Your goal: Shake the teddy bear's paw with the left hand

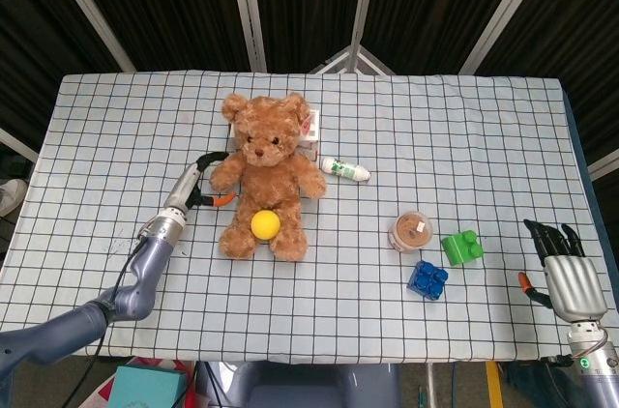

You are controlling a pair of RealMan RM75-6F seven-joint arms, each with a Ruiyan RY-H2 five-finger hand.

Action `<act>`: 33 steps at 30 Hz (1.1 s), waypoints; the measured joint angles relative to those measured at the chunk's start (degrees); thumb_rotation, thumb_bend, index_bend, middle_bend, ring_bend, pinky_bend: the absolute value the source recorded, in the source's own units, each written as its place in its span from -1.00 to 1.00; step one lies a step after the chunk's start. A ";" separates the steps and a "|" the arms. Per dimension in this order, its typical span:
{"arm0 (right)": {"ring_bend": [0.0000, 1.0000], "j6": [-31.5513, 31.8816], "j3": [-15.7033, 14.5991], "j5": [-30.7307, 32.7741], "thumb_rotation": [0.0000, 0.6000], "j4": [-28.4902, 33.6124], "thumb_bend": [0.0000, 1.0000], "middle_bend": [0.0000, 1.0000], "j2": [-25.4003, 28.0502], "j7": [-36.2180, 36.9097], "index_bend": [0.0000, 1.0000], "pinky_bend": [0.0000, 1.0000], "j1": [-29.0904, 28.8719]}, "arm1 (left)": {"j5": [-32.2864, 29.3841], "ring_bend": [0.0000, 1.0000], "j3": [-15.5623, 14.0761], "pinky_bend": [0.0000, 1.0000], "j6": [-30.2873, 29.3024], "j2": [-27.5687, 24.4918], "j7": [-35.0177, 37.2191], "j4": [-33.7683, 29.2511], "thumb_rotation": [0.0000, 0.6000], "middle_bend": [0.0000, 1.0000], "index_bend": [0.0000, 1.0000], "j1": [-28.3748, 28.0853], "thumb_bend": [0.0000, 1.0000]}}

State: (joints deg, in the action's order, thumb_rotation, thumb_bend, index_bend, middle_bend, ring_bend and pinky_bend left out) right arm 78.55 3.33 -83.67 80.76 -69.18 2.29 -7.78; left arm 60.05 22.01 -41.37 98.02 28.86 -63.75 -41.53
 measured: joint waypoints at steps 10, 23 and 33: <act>-0.74 0.31 -0.18 -0.51 1.00 0.26 -0.27 -0.73 0.08 0.14 -0.98 -0.90 0.01 | 5.89 -1.00 -1.75 -1.00 -3.15 -9.41 7.92 -13.00 1.00 -1.00 -0.98 6.84 -0.45; -0.74 1.80 -0.35 -1.81 1.00 1.29 -0.27 -0.73 0.56 0.40 -0.98 -0.90 0.31 | 14.95 -1.00 -10.47 -1.00 -25.07 -22.60 -9.66 -24.22 1.00 -0.92 -0.69 21.01 -0.40; -0.74 2.45 -0.38 -2.16 1.00 1.45 -0.27 -0.73 0.95 1.17 -0.98 -0.90 0.57 | 18.22 -1.00 -14.20 -1.00 -36.78 -21.75 -22.76 -20.23 1.00 -0.92 -0.67 27.01 -0.39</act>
State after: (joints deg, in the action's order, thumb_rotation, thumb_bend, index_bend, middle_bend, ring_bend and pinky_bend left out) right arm 81.00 2.95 -85.83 82.21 -68.23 3.45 -7.22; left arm 78.27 7.82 -78.15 76.27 6.10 -83.98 -14.52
